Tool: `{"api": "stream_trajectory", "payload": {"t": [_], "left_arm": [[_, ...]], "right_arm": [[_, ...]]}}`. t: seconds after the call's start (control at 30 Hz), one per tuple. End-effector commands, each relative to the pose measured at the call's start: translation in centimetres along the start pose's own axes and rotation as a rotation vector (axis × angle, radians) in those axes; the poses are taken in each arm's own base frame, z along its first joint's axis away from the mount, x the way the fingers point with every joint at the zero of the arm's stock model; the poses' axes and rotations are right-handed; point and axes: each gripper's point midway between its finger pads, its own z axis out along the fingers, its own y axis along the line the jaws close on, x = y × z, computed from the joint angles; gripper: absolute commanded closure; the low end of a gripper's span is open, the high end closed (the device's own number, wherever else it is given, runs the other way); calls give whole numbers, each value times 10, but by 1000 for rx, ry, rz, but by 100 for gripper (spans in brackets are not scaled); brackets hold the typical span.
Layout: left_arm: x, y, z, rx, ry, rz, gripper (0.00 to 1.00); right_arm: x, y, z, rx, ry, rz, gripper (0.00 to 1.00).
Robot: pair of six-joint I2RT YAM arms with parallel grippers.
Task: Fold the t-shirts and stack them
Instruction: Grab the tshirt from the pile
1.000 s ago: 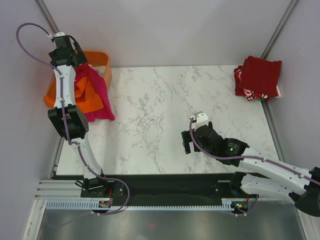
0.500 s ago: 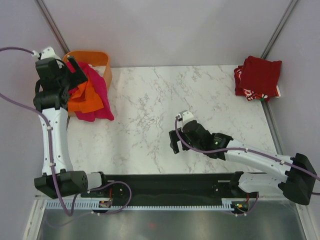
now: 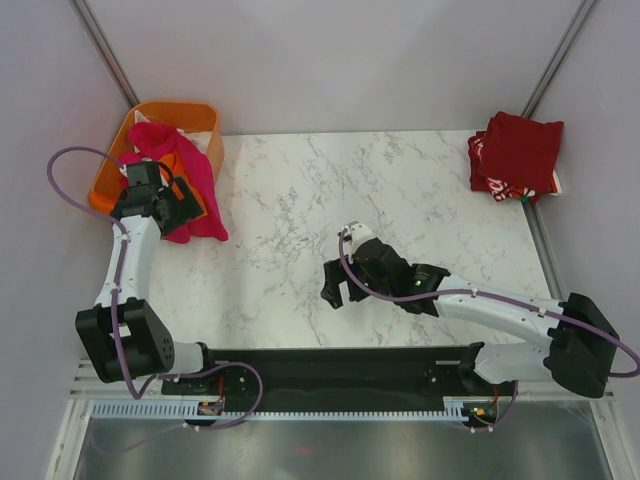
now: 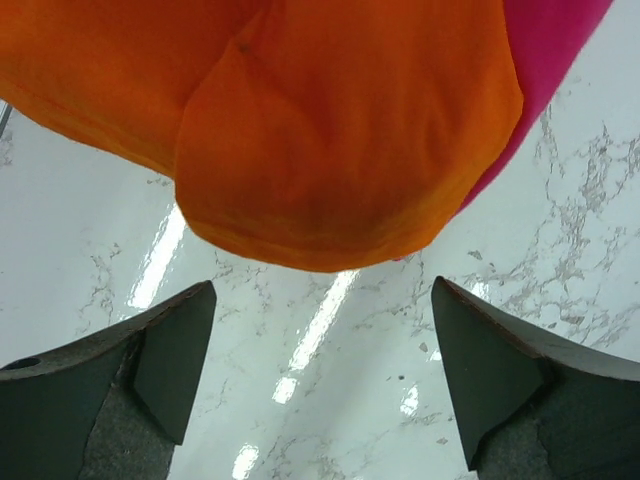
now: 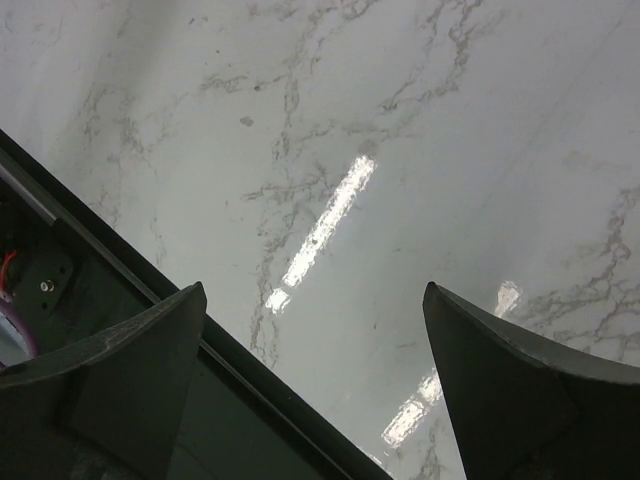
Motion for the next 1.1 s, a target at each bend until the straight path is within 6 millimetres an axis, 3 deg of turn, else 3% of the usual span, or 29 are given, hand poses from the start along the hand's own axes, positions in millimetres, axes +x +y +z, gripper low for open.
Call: {"api": "stream_trajectory", "payload": {"t": [0.0,0.23,0.33,0.37,0.43,0.47,0.57,0.67,0.83,0.93,0.97,1.0,1.03,1.07], "left_arm": [[-18,-1,8,-4,-75,-96,5],[-27,4,4,-23,-140,-109,6],[-32,8,2,-42,-162,-97,27],[-36,6,0,-37,-173,-94,42],[-41,8,-2,-49,-188,-92,54],[-47,7,-5,-48,-202,-91,66],[-57,5,-12,-46,-231,-87,86],[-65,3,-20,-35,-259,-86,98],[-87,-2,-45,-16,-339,-107,98],[-120,-12,-64,9,-410,-120,98],[-141,-17,-80,21,-454,-128,98],[-146,-21,-69,23,-424,-121,98],[-154,-24,-71,29,-425,-121,98],[-174,-31,-84,45,-465,-128,98]], "right_arm": [[-1,-6,-14,7,-57,28,2],[5,-14,-15,37,-38,-14,2],[6,-15,-13,43,-30,-30,2],[5,-15,-13,44,-29,-33,2],[7,-16,-12,48,-24,-38,2],[6,-16,-12,52,-26,-37,2],[8,-18,-12,57,-23,-35,2],[12,-21,-12,64,-20,-33,2],[14,-21,-11,63,-11,-29,2],[15,-20,-11,59,-6,-31,2],[13,-20,-12,60,-8,-32,2],[15,-20,-12,62,0,-34,2],[15,-22,-12,67,1,-38,2],[15,-23,-13,72,2,-39,2]]}}
